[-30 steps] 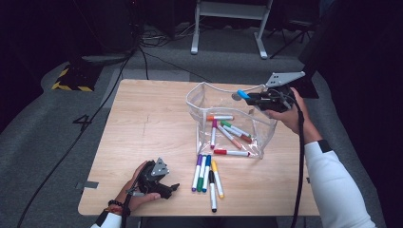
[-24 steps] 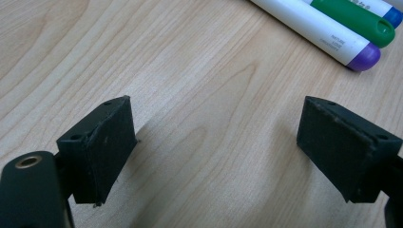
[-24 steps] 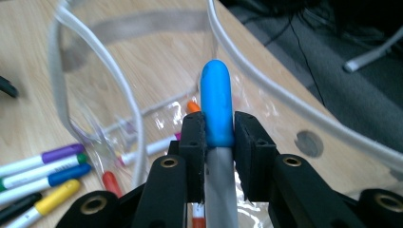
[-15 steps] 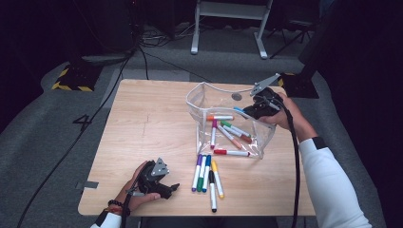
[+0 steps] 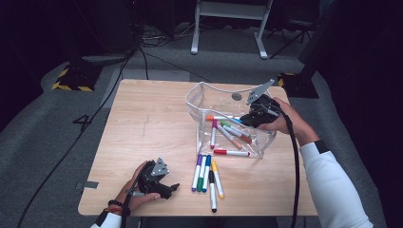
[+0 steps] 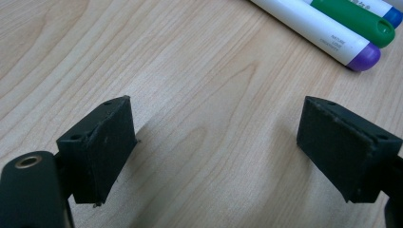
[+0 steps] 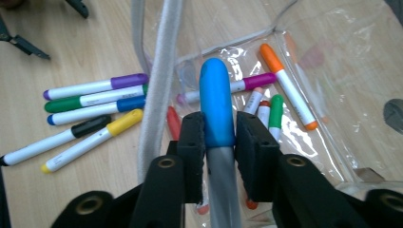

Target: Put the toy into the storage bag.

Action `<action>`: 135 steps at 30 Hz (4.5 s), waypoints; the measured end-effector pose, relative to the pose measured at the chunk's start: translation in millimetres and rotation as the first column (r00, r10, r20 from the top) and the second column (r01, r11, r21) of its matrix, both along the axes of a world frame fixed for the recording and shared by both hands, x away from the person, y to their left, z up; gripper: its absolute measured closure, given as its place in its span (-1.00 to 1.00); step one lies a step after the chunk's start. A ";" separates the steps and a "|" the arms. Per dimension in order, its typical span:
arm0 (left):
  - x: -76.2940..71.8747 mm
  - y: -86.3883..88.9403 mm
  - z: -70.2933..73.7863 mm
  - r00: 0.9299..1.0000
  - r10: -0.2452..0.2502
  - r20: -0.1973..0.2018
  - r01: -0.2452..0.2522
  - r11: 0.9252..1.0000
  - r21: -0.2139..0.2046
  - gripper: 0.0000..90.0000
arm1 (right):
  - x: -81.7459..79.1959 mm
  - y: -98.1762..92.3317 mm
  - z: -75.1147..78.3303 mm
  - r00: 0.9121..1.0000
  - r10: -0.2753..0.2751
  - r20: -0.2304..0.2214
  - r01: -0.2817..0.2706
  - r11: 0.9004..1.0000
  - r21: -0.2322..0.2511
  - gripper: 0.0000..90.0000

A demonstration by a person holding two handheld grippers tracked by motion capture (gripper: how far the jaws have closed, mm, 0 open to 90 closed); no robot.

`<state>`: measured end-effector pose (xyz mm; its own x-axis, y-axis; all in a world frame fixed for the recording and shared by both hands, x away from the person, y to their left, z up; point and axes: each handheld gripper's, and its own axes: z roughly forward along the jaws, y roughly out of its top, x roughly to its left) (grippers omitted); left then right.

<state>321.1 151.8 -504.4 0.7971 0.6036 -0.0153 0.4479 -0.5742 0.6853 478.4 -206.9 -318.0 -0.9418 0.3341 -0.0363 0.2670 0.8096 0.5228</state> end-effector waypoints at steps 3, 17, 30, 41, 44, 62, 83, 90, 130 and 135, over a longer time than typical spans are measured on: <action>-0.1 -0.1 0.0 1.000 0.001 -0.001 -0.001 1.000 -0.001 -0.72 | 2.3 -2.6 0.7 0.998 -0.048 0.036 0.047 0.999 0.003 0.44; 0.0 -0.1 0.0 1.000 0.000 -0.001 0.000 1.000 -0.001 -0.72 | -11.2 -30.0 26.8 0.966 -0.196 0.169 0.163 0.968 0.193 0.04; -0.1 -0.1 0.0 1.000 0.001 -0.001 -0.001 1.000 -0.001 -0.72 | -72.0 -63.7 47.0 0.923 -0.289 0.256 0.174 0.903 0.392 -0.22; -0.1 -0.1 0.0 1.000 0.001 -0.001 -0.001 1.000 -0.001 -0.72 | -132.4 -74.4 12.5 0.922 -0.270 0.276 0.126 0.887 0.444 -0.34; 0.0 0.0 0.0 1.000 0.000 0.000 0.000 1.000 0.000 -0.72 | -143.2 -72.4 -6.0 0.932 -0.254 0.258 0.119 0.887 0.445 -0.35; 0.0 -0.1 0.0 1.000 0.001 -0.001 -0.001 1.000 -0.001 -0.72 | -139.1 -6.5 -132.7 0.978 -0.177 0.112 0.130 0.933 0.337 -0.31; -0.1 -0.1 0.0 1.000 0.001 0.000 -0.001 1.000 -0.001 -0.72 | -99.9 31.9 -172.8 0.974 -0.225 0.041 0.207 0.944 0.257 0.01; -0.2 -0.1 0.0 1.000 0.001 0.000 -0.001 1.000 -0.001 -0.72 | -92.3 10.9 -176.2 0.962 -0.272 0.015 0.260 0.936 0.238 0.25; 0.0 -0.1 0.0 1.000 0.000 0.000 0.000 1.000 -0.001 -0.72 | -138.4 -56.8 -11.1 0.953 -0.171 0.251 0.034 0.881 0.472 0.67; -0.1 -0.1 0.0 1.000 0.001 -0.001 -0.001 1.000 -0.002 -0.72 | -129.6 -54.4 20.0 0.945 -0.179 0.275 0.028 0.880 0.475 0.67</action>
